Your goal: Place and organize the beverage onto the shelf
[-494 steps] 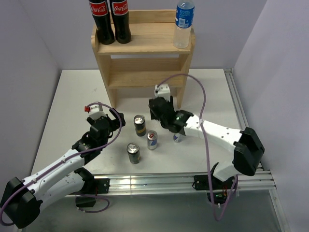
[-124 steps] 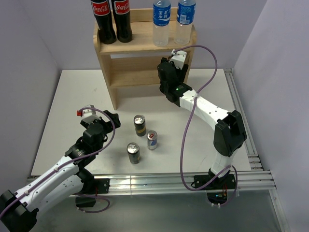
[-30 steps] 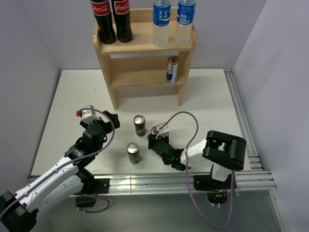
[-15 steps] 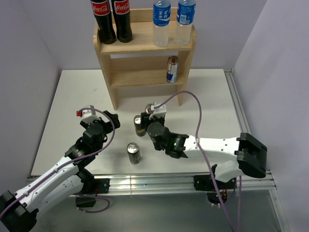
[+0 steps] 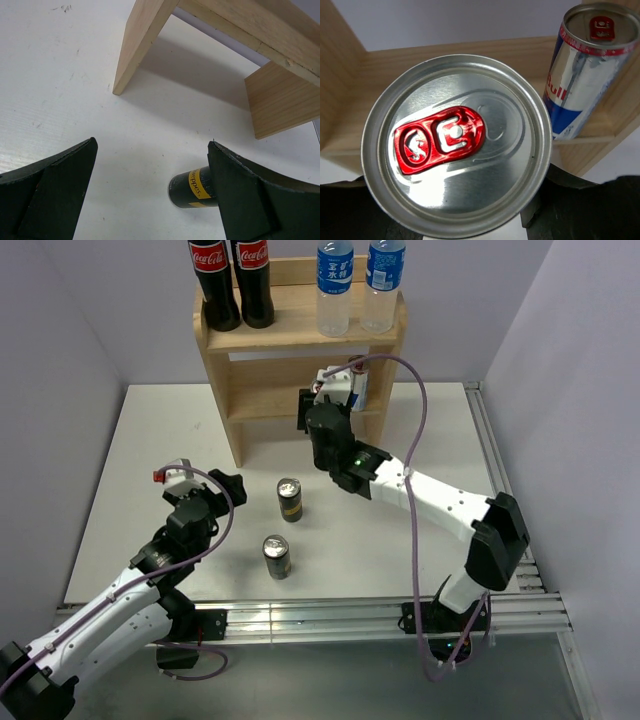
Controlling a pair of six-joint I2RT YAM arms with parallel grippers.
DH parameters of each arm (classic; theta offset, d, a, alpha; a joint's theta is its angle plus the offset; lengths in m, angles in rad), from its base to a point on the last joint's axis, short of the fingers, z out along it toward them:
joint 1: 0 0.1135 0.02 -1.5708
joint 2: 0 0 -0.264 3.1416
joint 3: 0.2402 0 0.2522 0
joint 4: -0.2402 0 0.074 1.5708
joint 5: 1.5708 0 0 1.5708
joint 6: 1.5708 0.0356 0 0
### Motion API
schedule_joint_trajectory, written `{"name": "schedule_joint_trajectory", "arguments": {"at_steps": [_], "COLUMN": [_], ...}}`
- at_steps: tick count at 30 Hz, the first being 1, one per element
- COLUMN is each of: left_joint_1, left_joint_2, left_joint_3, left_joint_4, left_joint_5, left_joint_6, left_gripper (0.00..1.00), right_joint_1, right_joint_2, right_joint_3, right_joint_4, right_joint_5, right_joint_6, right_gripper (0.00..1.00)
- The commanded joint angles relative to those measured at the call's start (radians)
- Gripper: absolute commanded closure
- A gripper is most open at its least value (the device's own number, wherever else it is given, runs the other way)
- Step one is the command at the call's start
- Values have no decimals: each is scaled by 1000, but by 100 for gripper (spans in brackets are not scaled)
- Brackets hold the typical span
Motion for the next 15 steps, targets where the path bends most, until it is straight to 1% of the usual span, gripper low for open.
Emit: {"name": "schedule_joint_trajectory", "arguments": {"at_steps": [1, 5, 15], "left_joint_1": [-3, -3, -3], "left_joint_2": [-20, -23, -12], "left_joint_3": [-3, -3, -3], "left_joint_4": [-3, -4, 2], "left_joint_5": [2, 2, 8], "left_joint_6": [-2, -3, -3], "left_gripper": [1, 1, 1], "right_joint_1": [-54, -90, -130], "right_joint_2": [32, 92, 173], "right_joint_3": [108, 178, 252], "right_joint_4": [0, -10, 15], "right_joint_5": [-50, -64, -61], "right_joint_6": [-32, -41, -67], "right_gripper": [100, 100, 100]}}
